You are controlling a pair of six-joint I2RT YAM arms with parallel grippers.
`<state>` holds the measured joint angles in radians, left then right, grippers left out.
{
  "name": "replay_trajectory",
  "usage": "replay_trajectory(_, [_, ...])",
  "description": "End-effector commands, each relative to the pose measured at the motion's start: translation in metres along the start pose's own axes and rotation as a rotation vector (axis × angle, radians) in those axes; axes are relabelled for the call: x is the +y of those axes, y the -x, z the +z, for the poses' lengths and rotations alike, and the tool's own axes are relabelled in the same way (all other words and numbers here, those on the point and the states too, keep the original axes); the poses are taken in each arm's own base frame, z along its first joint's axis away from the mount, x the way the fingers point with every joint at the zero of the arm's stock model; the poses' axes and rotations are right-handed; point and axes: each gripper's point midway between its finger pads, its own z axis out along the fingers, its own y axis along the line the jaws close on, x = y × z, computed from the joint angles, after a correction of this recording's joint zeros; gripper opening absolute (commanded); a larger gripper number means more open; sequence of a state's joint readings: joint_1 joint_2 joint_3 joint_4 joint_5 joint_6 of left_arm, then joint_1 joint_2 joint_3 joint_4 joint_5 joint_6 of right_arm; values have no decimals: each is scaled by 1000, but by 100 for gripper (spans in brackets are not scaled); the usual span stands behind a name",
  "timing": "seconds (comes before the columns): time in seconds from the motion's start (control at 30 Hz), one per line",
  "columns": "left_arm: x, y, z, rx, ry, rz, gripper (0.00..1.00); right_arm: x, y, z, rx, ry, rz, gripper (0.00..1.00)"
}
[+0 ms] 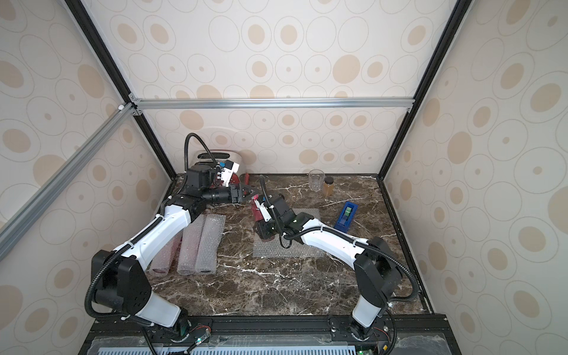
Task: Wrap wine bottles in bubble wrap
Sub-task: Pick up the wine bottle from the center of the board, then place the wine bottle on the bubble wrap.
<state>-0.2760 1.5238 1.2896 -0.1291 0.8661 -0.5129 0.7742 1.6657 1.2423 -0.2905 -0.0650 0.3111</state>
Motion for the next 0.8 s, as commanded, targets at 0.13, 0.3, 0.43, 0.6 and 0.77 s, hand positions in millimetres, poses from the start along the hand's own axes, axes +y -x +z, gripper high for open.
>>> replay_trajectory(0.13, [27,-22,-21,27,224,10,95,-77,-48,-13,167,-206,330,3])
replay_trajectory(0.3, [65,-59,-17,18,302,-46,94,-104,-66,3,322,-320,421,3])
replay_trajectory(0.43, [78,-75,-7,45,312,-59,92,-109,-67,18,365,-337,459,5])
replay_trajectory(0.6, [78,-92,14,116,312,-54,92,-110,-64,34,387,-333,477,7])
replay_trajectory(0.77, [74,-112,34,178,291,-49,87,-107,-67,47,428,-325,482,8])
